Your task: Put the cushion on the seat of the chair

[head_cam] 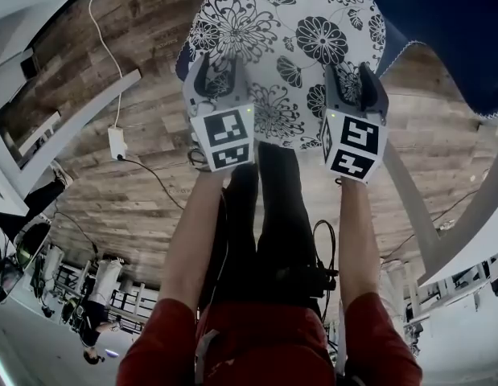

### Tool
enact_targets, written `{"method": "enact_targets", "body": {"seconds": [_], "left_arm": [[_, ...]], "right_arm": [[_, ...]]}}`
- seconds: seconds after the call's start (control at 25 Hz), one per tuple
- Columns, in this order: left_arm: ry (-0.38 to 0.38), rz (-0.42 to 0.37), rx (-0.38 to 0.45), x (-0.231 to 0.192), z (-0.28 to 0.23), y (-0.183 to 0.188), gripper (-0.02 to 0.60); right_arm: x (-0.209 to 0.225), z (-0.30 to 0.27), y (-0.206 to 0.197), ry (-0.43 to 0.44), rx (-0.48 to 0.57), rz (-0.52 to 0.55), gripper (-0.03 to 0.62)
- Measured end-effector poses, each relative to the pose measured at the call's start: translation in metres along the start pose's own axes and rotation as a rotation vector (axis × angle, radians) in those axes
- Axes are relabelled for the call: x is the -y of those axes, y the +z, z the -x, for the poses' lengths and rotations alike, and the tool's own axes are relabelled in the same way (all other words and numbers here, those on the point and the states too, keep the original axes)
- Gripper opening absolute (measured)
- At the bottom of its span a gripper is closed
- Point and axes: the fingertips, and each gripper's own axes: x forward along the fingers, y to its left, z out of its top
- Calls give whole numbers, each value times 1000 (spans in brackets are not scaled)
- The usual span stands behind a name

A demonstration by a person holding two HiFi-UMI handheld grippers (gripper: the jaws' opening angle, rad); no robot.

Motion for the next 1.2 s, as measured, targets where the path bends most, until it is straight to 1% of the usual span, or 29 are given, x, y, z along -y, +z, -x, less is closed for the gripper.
{"method": "enact_targets", "body": {"seconds": [0.24, 0.36, 0.68, 0.96, 1.2], "left_arm": [[-15, 5, 12, -2, 4, -1, 193], [-33, -5, 12, 2, 8, -1, 193], [-53, -8, 26, 11, 1, 3, 193], [-58, -5, 67, 9, 20, 30, 193], [-86, 15, 84, 12, 49, 56, 193]], "right_arm": [[2, 2, -9, -32, -4, -1, 242], [-3, 2, -9, -21, -8, -16, 242], [-9, -9, -4, -3, 16, -27, 242], [-14, 11, 16, 4, 48, -23, 242], [-20, 41, 41, 7, 81, -22, 242]]}}
